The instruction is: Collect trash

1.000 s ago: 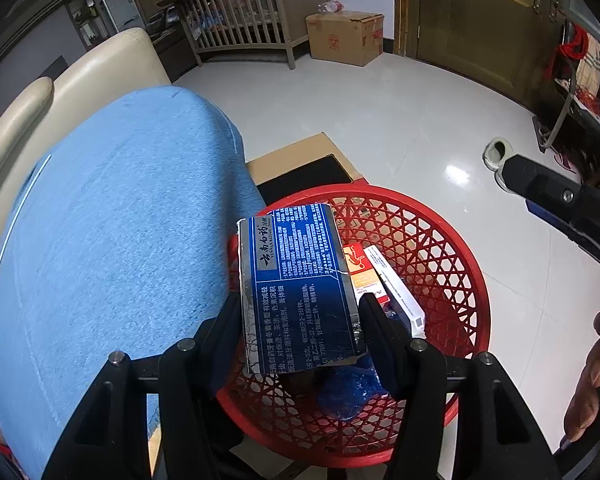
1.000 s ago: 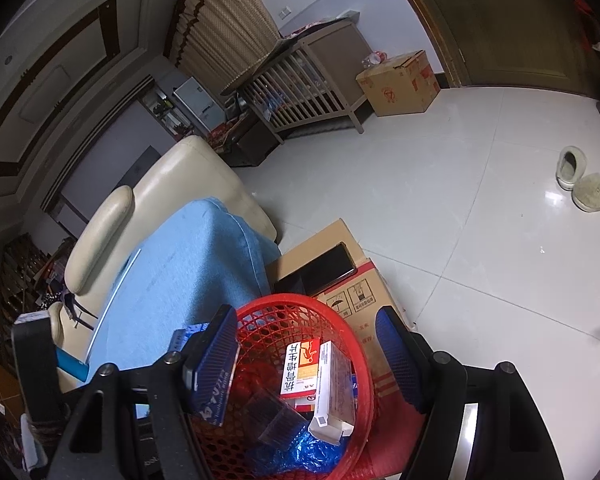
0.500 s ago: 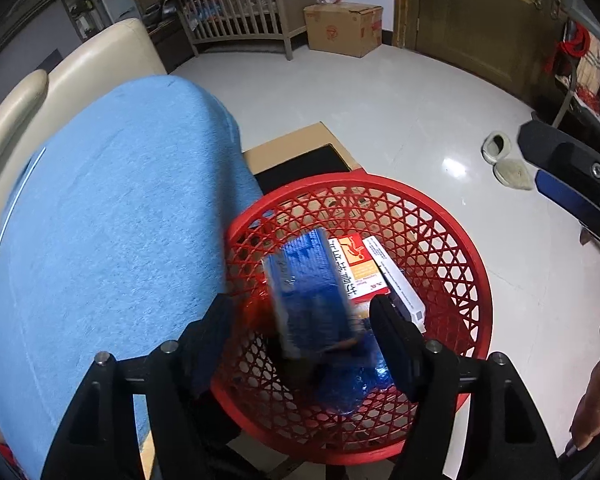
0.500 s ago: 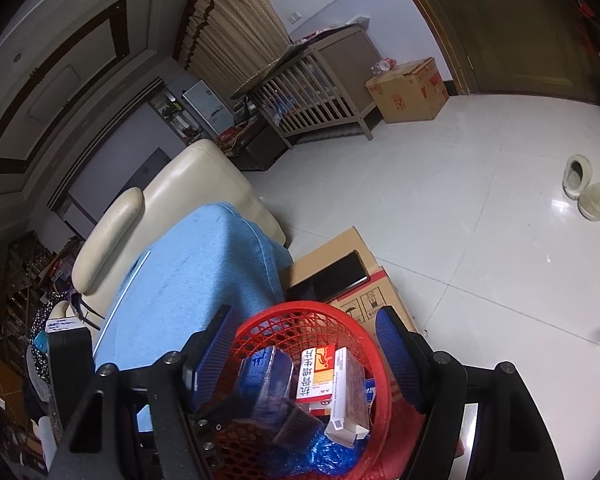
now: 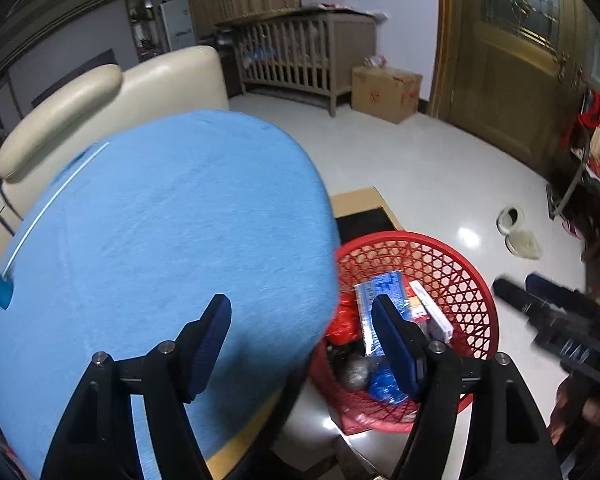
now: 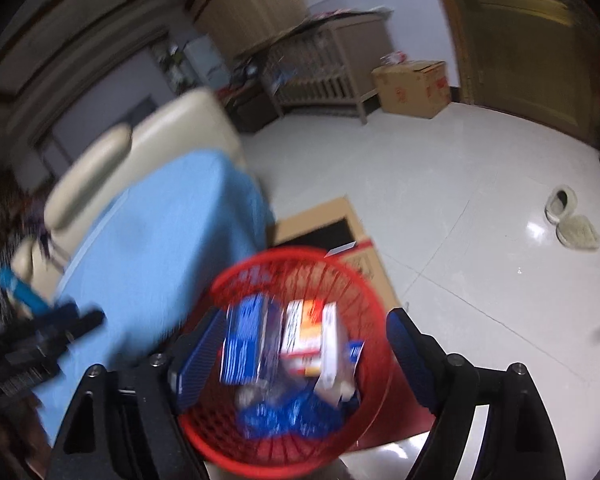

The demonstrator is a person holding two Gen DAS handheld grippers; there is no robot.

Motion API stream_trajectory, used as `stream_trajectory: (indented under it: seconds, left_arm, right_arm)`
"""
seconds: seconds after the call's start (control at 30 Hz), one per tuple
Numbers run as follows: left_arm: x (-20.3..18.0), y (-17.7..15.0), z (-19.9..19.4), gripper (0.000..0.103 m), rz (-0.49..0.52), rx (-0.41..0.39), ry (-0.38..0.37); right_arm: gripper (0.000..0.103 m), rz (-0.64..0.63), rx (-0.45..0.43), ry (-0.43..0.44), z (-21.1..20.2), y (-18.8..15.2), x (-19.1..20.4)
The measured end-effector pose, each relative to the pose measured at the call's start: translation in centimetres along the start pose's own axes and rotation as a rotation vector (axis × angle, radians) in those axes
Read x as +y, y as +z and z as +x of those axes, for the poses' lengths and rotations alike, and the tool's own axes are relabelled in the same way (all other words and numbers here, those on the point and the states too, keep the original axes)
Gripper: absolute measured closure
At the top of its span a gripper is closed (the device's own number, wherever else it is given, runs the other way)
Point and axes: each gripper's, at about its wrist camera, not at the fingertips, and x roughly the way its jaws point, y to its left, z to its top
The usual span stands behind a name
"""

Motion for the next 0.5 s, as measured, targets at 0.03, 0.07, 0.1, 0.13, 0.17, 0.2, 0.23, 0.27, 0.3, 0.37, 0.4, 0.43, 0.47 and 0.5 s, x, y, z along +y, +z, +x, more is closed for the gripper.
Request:
stream_trajectory:
  seconds: [0.03,0.07,0.1,0.13,0.17,0.2,0.23,0.27,0.3,0.37,0.4,0.43,0.47,0.5]
  left_arm:
    - [0.5,-0.4,-0.4,0.029,-0.009,-0.01,0.01]
    - [1.0,-0.7,-0.8,0.029,-0.017,-0.016,0.018]
    - [1.3,-0.9,-1.0,0.029,-0.023,-0.015,0.019]
    - [1.8,-1.3,-1.2,0.029,-0.033,-0.017,0.02]
    - [2.2,-1.6,-1.5,0.029,-0.045,-0.024,0.021]
    - [2.7,-2.0,-1.8,0.029,-0.06,-0.032,0.025]
    - [3.1,-2.2,-2.0,0.029,-0.071,-0.037,0.025]
    - [3.5,-2.5,-2.2,0.029,-0.083,-0.039,0.019]
    - [4.0,-2.7,-2.4,0.029,-0.094,-0.041,0.012]
    - [4.9,-3.1,-3.0,0.027,-0.123,-0.053,-0.003]
    - [5.4,-3.4,-3.3,0.024,-0.138,-0.061,-0.012]
    - [5.8,-3.6,-3.6,0.015,-0.146,-0.068,-0.017]
    - [6.2,-3.9,-3.9,0.009,-0.157,-0.081,-0.015]
    - [6.4,-4.1,-4.1,0.008,-0.164,-0.09,-0.01]
  right_arm:
    - [0.019,-0.03,0.012,-0.011,0.1,-0.6,0.9]
    - [0.019,-0.05,0.021,-0.022,0.2,-1.0,1.6]
    - [0.017,-0.068,0.037,-0.035,0.4,-1.4,2.3]
    - [0.016,-0.083,0.05,-0.049,0.5,-1.8,2.8]
    - [0.016,-0.108,0.076,-0.083,0.9,-2.2,3.5]
    - [0.016,-0.15,0.106,-0.139,1.4,-2.8,4.5]
    - [0.016,-0.172,0.114,-0.16,1.5,-3.1,5.0]
    - [0.016,-0.204,0.117,-0.183,1.6,-3.6,5.7]
    - [0.016,-0.223,0.113,-0.197,1.5,-4.0,6.3]
    - [0.016,-0.247,0.113,-0.222,1.3,-4.5,7.2]
    - [0.016,-0.257,0.113,-0.235,1.3,-4.7,7.7]
    - [0.016,-0.27,0.107,-0.253,1.1,-5.1,8.3]
    - [0.016,-0.277,0.101,-0.263,1.1,-5.3,8.6]
    - [0.016,-0.287,0.093,-0.275,0.8,-5.5,9.2]
